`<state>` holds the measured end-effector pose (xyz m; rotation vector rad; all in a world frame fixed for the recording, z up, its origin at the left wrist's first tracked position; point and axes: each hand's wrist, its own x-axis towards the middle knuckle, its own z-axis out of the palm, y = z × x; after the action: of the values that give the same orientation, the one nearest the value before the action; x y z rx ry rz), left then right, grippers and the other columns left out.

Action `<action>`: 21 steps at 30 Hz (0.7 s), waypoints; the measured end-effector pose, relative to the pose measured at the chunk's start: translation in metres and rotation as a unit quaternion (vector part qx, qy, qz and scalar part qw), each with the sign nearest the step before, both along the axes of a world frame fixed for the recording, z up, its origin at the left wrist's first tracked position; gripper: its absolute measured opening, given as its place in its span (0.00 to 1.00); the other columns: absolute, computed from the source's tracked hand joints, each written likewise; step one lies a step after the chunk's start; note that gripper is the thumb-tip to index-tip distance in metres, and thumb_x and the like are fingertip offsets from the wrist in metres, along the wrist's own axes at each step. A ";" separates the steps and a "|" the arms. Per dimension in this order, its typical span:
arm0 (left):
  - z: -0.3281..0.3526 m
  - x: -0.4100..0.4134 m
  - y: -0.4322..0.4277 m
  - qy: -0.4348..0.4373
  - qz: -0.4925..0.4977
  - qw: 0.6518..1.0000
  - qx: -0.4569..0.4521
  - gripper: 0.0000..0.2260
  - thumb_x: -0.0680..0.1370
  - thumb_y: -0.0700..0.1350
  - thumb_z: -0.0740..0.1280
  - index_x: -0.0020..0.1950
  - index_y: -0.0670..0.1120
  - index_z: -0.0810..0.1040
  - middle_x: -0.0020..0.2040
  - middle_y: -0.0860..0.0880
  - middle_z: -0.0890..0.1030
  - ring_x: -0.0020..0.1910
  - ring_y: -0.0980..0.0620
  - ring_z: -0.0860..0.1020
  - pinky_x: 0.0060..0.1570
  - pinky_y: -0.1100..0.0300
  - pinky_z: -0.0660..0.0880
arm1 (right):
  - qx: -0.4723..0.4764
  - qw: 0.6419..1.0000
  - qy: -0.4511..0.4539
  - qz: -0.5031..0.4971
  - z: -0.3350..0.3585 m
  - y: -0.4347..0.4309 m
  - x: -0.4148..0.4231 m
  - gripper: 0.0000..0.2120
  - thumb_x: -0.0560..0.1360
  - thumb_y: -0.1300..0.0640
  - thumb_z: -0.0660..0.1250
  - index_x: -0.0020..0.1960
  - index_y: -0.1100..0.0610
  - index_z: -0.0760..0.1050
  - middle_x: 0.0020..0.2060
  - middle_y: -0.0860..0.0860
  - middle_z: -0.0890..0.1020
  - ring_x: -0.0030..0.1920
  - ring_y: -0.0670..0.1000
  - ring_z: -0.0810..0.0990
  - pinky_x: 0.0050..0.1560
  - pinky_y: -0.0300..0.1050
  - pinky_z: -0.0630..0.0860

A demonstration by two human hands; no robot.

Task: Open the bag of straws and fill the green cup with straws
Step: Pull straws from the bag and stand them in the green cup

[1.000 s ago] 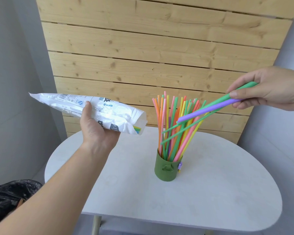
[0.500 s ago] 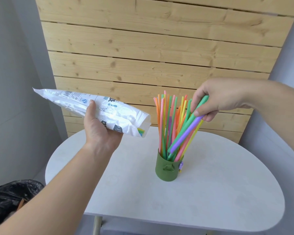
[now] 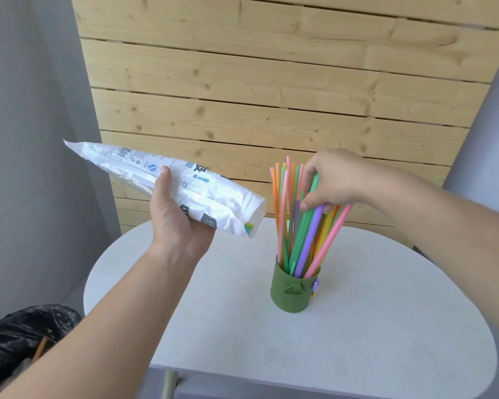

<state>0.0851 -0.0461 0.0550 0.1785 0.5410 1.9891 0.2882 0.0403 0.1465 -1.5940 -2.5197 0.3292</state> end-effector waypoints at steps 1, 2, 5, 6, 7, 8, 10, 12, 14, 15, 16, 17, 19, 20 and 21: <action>0.000 0.000 0.000 -0.002 -0.002 1.000 0.000 0.25 0.81 0.58 0.69 0.73 0.44 0.79 0.66 0.45 0.85 0.64 0.43 0.84 0.67 0.43 0.77 | 0.015 1.000 0.001 -0.001 -0.001 -0.002 0.000 0.13 0.65 0.53 0.81 0.44 0.54 0.80 0.27 0.48 0.83 0.28 0.47 0.85 0.30 0.36 0.74; 0.000 0.001 0.000 -0.004 -0.003 1.000 0.000 0.25 0.81 0.58 0.69 0.73 0.44 0.79 0.67 0.45 0.84 0.64 0.43 0.85 0.67 0.43 0.77 | 0.039 0.999 -0.003 -0.001 -0.002 -0.002 0.000 0.16 0.65 0.51 0.82 0.44 0.54 0.78 0.30 0.48 0.82 0.31 0.48 0.85 0.31 0.38 0.72; 0.000 0.001 0.000 -0.008 -0.002 1.000 0.000 0.25 0.81 0.58 0.69 0.73 0.44 0.79 0.67 0.45 0.84 0.63 0.43 0.85 0.66 0.43 0.78 | 0.123 0.991 -0.039 0.023 -0.008 -0.005 0.001 0.20 0.65 0.45 0.80 0.49 0.51 0.75 0.40 0.45 0.72 0.45 0.51 0.75 0.40 0.44 0.66; 0.000 0.001 0.000 -0.009 -0.002 1.000 0.000 0.25 0.81 0.58 0.69 0.73 0.45 0.79 0.67 0.45 0.84 0.62 0.43 0.85 0.66 0.43 0.78 | 0.126 0.991 -0.041 0.036 -0.011 -0.005 0.002 0.21 0.66 0.44 0.79 0.52 0.50 0.75 0.43 0.46 0.70 0.47 0.51 0.73 0.42 0.45 0.65; 0.000 0.001 0.000 -0.009 -0.002 1.000 0.000 0.25 0.81 0.58 0.69 0.73 0.45 0.79 0.67 0.45 0.84 0.62 0.43 0.85 0.65 0.44 0.79 | 0.121 0.991 -0.040 0.047 -0.014 -0.006 0.002 0.21 0.68 0.43 0.77 0.54 0.50 0.74 0.46 0.47 0.69 0.49 0.51 0.73 0.43 0.45 0.65; 0.000 0.001 -0.001 -0.010 -0.001 1.000 -0.001 0.25 0.81 0.58 0.69 0.73 0.45 0.79 0.67 0.45 0.84 0.62 0.43 0.85 0.65 0.44 0.79 | 0.118 0.991 -0.038 0.056 -0.017 -0.007 0.003 0.21 0.70 0.43 0.75 0.57 0.50 0.73 0.48 0.47 0.69 0.50 0.52 0.73 0.44 0.44 0.65; 0.001 0.002 -0.002 -0.008 0.001 1.000 -0.001 0.25 0.81 0.58 0.69 0.72 0.45 0.79 0.66 0.45 0.84 0.62 0.43 0.85 0.65 0.44 0.79 | 0.124 0.989 -0.039 0.066 -0.022 -0.007 0.007 0.22 0.73 0.43 0.72 0.62 0.51 0.72 0.53 0.48 0.68 0.53 0.52 0.73 0.47 0.44 0.65; 0.001 0.003 -0.002 -0.007 0.002 1.000 -0.002 0.24 0.82 0.58 0.69 0.72 0.45 0.80 0.65 0.45 0.85 0.62 0.44 0.85 0.65 0.44 0.79 | 0.138 0.987 -0.039 0.078 -0.026 -0.007 0.010 0.25 0.74 0.43 0.71 0.66 0.52 0.71 0.58 0.50 0.70 0.62 0.54 0.72 0.52 0.44 0.66; 0.001 0.003 -0.002 -0.004 0.003 1.000 -0.004 0.23 0.81 0.58 0.69 0.70 0.45 0.81 0.65 0.46 0.85 0.61 0.44 0.86 0.65 0.44 0.79 | 0.159 0.982 -0.041 0.096 -0.029 -0.008 0.011 0.28 0.73 0.41 0.71 0.68 0.51 0.70 0.62 0.51 0.72 0.67 0.54 0.69 0.61 0.47 0.67; 0.001 0.002 -0.002 -0.002 0.002 1.000 -0.006 0.23 0.81 0.58 0.69 0.70 0.45 0.81 0.65 0.46 0.85 0.61 0.44 0.86 0.64 0.44 0.79 | 0.175 0.978 -0.043 0.104 -0.029 -0.009 0.012 0.29 0.73 0.41 0.71 0.70 0.50 0.70 0.64 0.51 0.72 0.68 0.54 0.67 0.65 0.49 0.67; 0.001 0.002 -0.002 -0.001 0.002 1.000 -0.006 0.22 0.81 0.58 0.69 0.69 0.45 0.81 0.65 0.46 0.85 0.61 0.44 0.86 0.64 0.44 0.79 | 0.192 0.974 -0.046 0.109 -0.029 -0.011 0.013 0.30 0.72 0.40 0.70 0.71 0.49 0.70 0.65 0.50 0.71 0.69 0.54 0.66 0.67 0.51 0.66; 0.001 0.002 -0.001 0.000 0.002 1.000 -0.006 0.22 0.81 0.58 0.69 0.69 0.45 0.81 0.64 0.46 0.85 0.61 0.44 0.86 0.64 0.44 0.80 | 0.209 0.971 -0.045 0.111 -0.029 -0.012 0.014 0.30 0.72 0.41 0.70 0.72 0.48 0.69 0.66 0.49 0.71 0.69 0.54 0.65 0.68 0.52 0.64; 0.000 0.003 -0.001 0.000 0.002 1.000 -0.009 0.23 0.81 0.59 0.69 0.70 0.45 0.81 0.64 0.46 0.85 0.61 0.44 0.86 0.63 0.45 0.80 | 0.231 0.967 -0.029 0.108 -0.028 -0.012 0.016 0.29 0.74 0.41 0.68 0.72 0.46 0.69 0.67 0.48 0.70 0.69 0.53 0.64 0.68 0.52 0.60; 0.000 0.003 -0.001 0.001 0.001 1.000 -0.011 0.23 0.81 0.59 0.69 0.70 0.45 0.81 0.64 0.46 0.86 0.61 0.44 0.86 0.62 0.45 0.80 | 0.234 0.966 -0.016 0.105 -0.028 -0.012 0.016 0.27 0.75 0.42 0.66 0.72 0.45 0.69 0.68 0.48 0.70 0.69 0.53 0.64 0.69 0.52 0.58; 0.000 0.003 -0.001 0.002 0.000 1.000 -0.013 0.23 0.81 0.59 0.70 0.70 0.45 0.81 0.64 0.46 0.86 0.60 0.44 0.86 0.61 0.46 0.80 | 0.234 0.967 -0.003 0.101 -0.029 -0.011 0.017 0.25 0.76 0.43 0.64 0.72 0.45 0.69 0.68 0.47 0.70 0.69 0.53 0.64 0.69 0.51 0.57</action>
<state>0.0885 -0.0466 0.0546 0.1669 0.5694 1.9813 0.3049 0.0294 0.1177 -1.1637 -2.5146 -0.2396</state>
